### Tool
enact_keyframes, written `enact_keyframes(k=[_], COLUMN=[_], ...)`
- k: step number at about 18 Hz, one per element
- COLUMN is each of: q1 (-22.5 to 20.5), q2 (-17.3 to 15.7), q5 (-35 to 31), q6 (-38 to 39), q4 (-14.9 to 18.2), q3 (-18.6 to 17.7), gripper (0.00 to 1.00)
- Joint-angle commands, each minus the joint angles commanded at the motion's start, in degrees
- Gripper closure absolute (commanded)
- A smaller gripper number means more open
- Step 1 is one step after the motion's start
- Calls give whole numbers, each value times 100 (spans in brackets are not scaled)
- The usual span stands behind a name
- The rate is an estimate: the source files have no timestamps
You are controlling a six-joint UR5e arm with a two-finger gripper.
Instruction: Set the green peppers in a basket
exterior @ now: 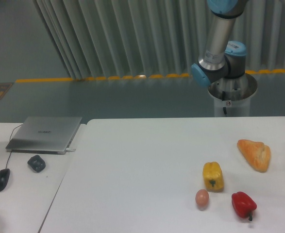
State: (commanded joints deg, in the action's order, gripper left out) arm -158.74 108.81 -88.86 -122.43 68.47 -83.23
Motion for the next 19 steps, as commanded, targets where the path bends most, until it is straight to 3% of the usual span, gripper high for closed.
enact_keyframes(k=[5,10,19], q1=[377,940,1442], q2=[-18,-71,-159], q5=[-17,-18,-44], q6=[439,1405,1978], q4=[0,0,0], q3=[-17,-44,-255], gripper=[0,0,0])
